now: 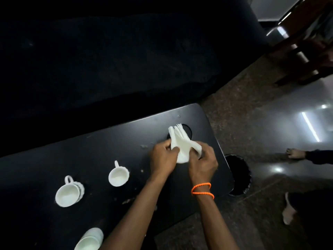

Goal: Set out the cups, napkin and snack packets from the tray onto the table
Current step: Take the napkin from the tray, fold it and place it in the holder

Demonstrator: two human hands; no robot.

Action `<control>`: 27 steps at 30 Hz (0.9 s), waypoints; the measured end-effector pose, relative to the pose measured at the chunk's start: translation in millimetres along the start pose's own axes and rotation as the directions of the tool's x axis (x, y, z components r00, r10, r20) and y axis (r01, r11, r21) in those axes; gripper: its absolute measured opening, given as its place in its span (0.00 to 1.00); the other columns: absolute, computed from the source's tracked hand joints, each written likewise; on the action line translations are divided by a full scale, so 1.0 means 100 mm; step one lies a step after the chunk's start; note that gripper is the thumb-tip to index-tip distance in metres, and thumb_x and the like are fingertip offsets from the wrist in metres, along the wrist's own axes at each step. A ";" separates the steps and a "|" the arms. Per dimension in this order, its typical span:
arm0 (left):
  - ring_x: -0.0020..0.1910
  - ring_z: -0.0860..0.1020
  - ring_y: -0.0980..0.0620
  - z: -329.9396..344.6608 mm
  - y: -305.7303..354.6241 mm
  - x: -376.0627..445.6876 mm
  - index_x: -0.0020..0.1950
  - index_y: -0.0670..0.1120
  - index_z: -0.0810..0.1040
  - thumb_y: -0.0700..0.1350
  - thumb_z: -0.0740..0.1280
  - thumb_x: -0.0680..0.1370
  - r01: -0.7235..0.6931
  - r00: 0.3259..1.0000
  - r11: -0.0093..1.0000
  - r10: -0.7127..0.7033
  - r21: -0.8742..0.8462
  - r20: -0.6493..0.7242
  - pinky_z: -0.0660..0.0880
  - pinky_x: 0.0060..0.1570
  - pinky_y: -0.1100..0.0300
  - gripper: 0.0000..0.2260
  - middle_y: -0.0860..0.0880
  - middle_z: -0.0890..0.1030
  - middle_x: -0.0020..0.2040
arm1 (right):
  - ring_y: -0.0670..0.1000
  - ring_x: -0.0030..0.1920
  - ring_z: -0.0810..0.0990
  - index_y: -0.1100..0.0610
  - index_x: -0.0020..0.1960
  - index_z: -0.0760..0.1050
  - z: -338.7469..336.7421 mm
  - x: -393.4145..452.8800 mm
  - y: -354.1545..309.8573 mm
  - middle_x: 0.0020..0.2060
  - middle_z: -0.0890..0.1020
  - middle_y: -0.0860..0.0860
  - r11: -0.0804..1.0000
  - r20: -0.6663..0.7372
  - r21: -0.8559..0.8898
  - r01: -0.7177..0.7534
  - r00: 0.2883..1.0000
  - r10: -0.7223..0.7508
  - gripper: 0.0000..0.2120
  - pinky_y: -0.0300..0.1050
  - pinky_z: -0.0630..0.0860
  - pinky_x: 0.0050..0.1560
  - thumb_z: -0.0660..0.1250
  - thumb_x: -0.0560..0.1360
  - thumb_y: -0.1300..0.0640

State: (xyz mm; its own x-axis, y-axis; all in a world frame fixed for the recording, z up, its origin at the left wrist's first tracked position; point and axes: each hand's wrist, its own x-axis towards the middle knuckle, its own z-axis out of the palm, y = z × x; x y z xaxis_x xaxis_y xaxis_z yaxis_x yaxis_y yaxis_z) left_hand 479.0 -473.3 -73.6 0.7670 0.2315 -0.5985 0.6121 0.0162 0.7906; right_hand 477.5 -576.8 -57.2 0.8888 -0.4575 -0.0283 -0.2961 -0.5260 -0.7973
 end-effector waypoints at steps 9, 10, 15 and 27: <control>0.35 0.88 0.48 0.21 0.19 0.52 0.44 0.38 0.83 0.38 0.75 0.76 0.377 0.926 0.887 -0.372 -0.267 0.072 0.82 0.30 0.60 0.04 0.40 0.88 0.45 | 0.62 0.51 0.81 0.61 0.54 0.84 0.12 0.62 0.07 0.50 0.83 0.62 0.956 0.186 -0.292 -0.025 0.979 0.083 0.13 0.48 0.75 0.52 0.69 0.71 0.64; 0.36 0.88 0.46 0.20 0.18 0.55 0.45 0.38 0.83 0.40 0.74 0.78 0.372 0.924 0.873 -0.380 -0.316 0.038 0.82 0.30 0.60 0.05 0.39 0.88 0.45 | 0.62 0.52 0.81 0.61 0.56 0.83 0.15 0.66 0.06 0.52 0.83 0.62 0.959 0.210 -0.283 -0.027 0.974 0.089 0.14 0.48 0.75 0.52 0.70 0.70 0.63; 0.31 0.87 0.48 0.13 0.05 0.54 0.48 0.41 0.79 0.44 0.72 0.81 0.262 0.920 0.787 -0.378 -0.559 -0.101 0.82 0.32 0.63 0.08 0.42 0.84 0.39 | 0.54 0.53 0.81 0.58 0.63 0.77 0.25 0.70 0.10 0.57 0.81 0.56 0.986 0.177 -0.160 -0.040 0.982 0.069 0.23 0.30 0.71 0.49 0.76 0.70 0.57; 0.55 0.82 0.52 0.24 -0.24 0.71 0.53 0.54 0.84 0.53 0.67 0.81 0.113 0.984 0.968 -0.140 -0.224 -0.110 0.80 0.64 0.49 0.07 0.53 0.85 0.51 | 0.53 0.45 0.83 0.57 0.45 0.81 0.32 0.72 0.39 0.42 0.84 0.55 0.897 0.085 0.048 -0.440 0.896 0.435 0.24 0.56 0.84 0.51 0.62 0.79 0.37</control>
State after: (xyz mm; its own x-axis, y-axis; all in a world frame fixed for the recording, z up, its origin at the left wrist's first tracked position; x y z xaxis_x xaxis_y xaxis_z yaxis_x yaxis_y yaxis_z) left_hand 523.5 -480.9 -138.2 0.6477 0.3321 -0.6857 0.6360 0.2598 0.7266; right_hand 541.1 -607.6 -110.1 0.6975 -0.5777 -0.4240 -0.6398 -0.2356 -0.7315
